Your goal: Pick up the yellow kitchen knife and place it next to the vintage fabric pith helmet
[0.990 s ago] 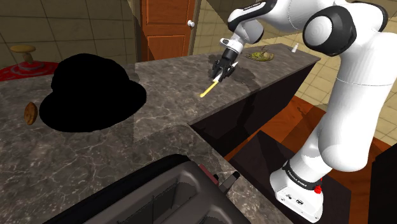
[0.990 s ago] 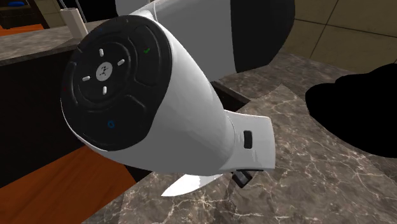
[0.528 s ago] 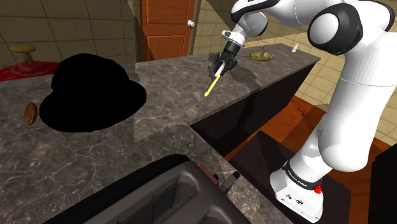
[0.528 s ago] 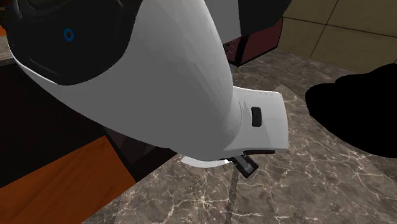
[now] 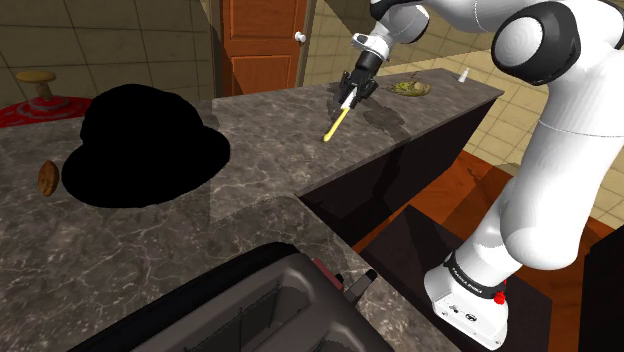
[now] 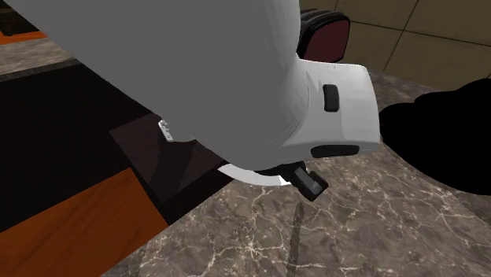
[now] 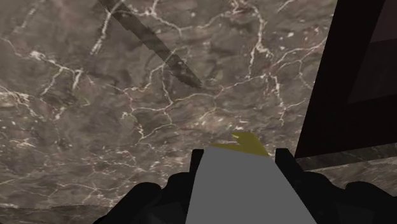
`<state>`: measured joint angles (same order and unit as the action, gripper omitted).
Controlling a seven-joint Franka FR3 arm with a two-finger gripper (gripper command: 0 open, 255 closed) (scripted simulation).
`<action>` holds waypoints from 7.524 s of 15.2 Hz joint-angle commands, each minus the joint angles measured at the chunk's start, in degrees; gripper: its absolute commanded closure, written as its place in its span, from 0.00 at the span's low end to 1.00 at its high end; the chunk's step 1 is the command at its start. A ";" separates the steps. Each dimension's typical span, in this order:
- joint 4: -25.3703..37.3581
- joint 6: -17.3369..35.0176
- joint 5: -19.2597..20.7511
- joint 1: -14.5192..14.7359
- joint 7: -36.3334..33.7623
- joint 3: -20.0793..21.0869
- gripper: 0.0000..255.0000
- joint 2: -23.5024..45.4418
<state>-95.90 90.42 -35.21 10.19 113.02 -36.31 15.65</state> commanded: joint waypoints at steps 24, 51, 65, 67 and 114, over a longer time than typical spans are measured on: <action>13.01 -12.58 0.86 0.49 -9.49 0.16 1.00 -3.22; -10.51 15.82 5.49 23.00 -43.16 20.96 1.00 -21.40; -17.08 25.05 3.49 25.09 -42.45 23.38 1.00 -19.69; -18.24 26.29 3.06 25.14 -41.66 23.40 1.00 -19.41; -20.39 42.40 25.04 36.39 -62.15 23.49 0.00 -5.74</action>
<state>-119.02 134.46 -20.62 43.87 61.97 -12.48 8.97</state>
